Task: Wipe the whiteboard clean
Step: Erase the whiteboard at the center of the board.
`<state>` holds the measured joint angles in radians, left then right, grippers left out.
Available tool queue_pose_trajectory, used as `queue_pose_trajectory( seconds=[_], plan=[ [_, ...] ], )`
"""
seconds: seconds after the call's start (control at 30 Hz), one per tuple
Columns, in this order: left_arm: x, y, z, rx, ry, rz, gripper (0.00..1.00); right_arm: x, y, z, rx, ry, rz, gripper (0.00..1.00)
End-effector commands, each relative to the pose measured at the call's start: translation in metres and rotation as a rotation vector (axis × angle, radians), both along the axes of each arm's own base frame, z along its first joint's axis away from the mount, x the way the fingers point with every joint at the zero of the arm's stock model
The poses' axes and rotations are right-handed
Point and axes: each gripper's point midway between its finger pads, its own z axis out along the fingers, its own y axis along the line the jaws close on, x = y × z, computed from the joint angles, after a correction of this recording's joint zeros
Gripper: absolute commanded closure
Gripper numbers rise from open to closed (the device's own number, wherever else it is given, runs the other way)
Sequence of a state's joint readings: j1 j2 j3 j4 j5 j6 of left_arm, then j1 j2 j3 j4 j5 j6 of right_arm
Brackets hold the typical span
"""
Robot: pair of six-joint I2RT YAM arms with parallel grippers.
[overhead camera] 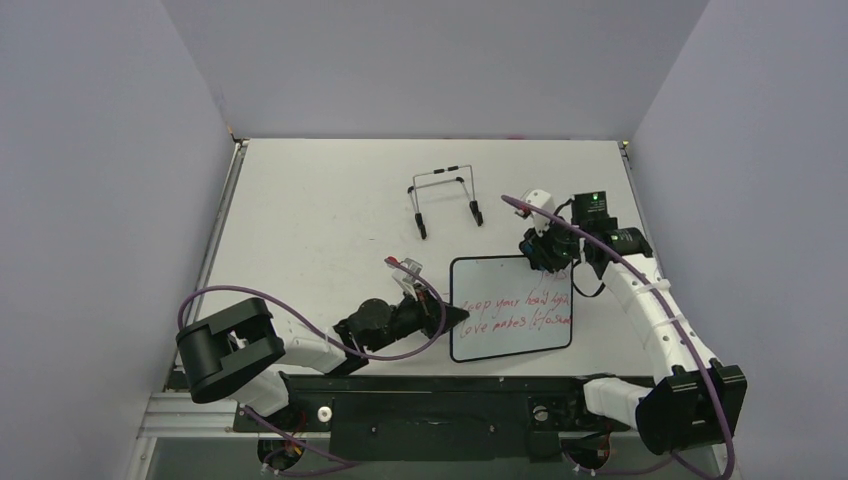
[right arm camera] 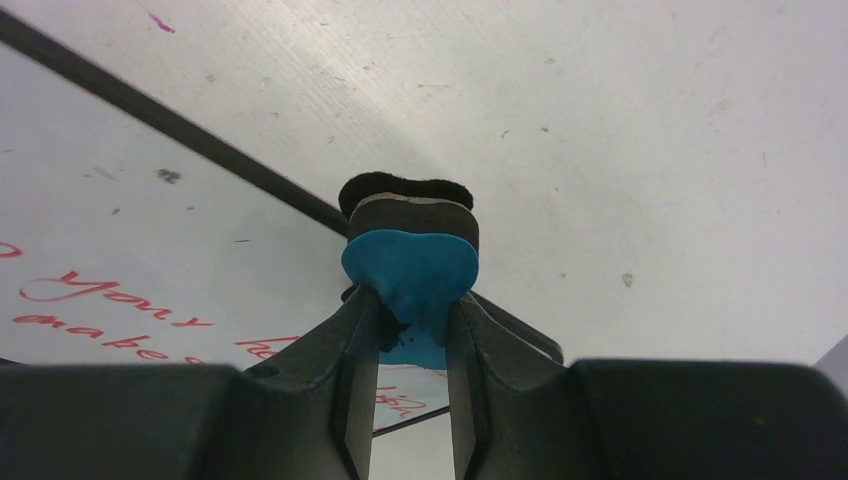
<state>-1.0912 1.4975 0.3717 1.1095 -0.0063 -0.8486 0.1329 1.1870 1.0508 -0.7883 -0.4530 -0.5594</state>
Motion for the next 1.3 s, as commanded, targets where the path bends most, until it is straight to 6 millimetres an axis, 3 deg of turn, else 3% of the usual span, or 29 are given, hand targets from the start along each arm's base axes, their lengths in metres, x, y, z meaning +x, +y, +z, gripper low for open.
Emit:
queue_pose_trajectory(
  seconds=[0.0,0.17,0.33,0.4,0.5,0.6,0.7,0.83,0.93,1.03,1.17,1.27],
  plan=[
    [-0.002,-0.005,0.042,-0.108,-0.104,-0.020,1.00,-0.024,0.027,-0.015,-0.016,0.019,0.088,1.00],
    [0.006,-0.006,0.039,-0.105,-0.080,0.025,1.00,-0.038,0.069,-0.011,-0.051,-0.019,0.241,1.00],
    [0.015,-0.004,0.039,-0.119,-0.056,0.087,1.00,-0.052,0.121,0.007,-0.042,-0.029,0.411,1.00],
    [0.018,-0.001,0.042,-0.124,-0.062,0.111,1.00,-0.054,0.132,0.014,-0.019,-0.017,0.438,1.00],
    [0.024,0.006,0.050,-0.134,-0.099,0.155,1.00,-0.041,0.124,0.021,-0.021,-0.034,0.372,1.00],
    [0.029,0.015,0.053,-0.127,-0.149,0.183,1.00,-0.024,0.092,0.049,0.096,-0.070,0.265,1.00],
    [0.036,0.020,0.059,-0.145,-0.153,0.199,1.00,-0.037,0.077,0.095,0.215,-0.136,0.316,1.00],
    [0.043,0.021,0.078,-0.189,-0.150,0.242,1.00,-0.036,0.046,0.123,0.267,-0.200,0.185,1.00],
    [0.049,0.023,0.092,-0.238,-0.147,0.283,1.00,-0.030,0.036,0.114,0.293,-0.185,0.114,1.00],
    [0.054,0.023,0.100,-0.255,-0.157,0.297,1.00,-0.020,0.029,0.090,0.284,-0.147,0.053,1.00],
    [0.056,0.017,0.092,-0.221,-0.152,0.275,1.00,-0.005,0.026,0.047,0.258,-0.046,-0.022,1.00],
    [0.057,0.017,0.088,-0.202,-0.144,0.277,1.00,0.003,0.030,0.028,0.225,-0.014,-0.048,1.00]
  ],
)
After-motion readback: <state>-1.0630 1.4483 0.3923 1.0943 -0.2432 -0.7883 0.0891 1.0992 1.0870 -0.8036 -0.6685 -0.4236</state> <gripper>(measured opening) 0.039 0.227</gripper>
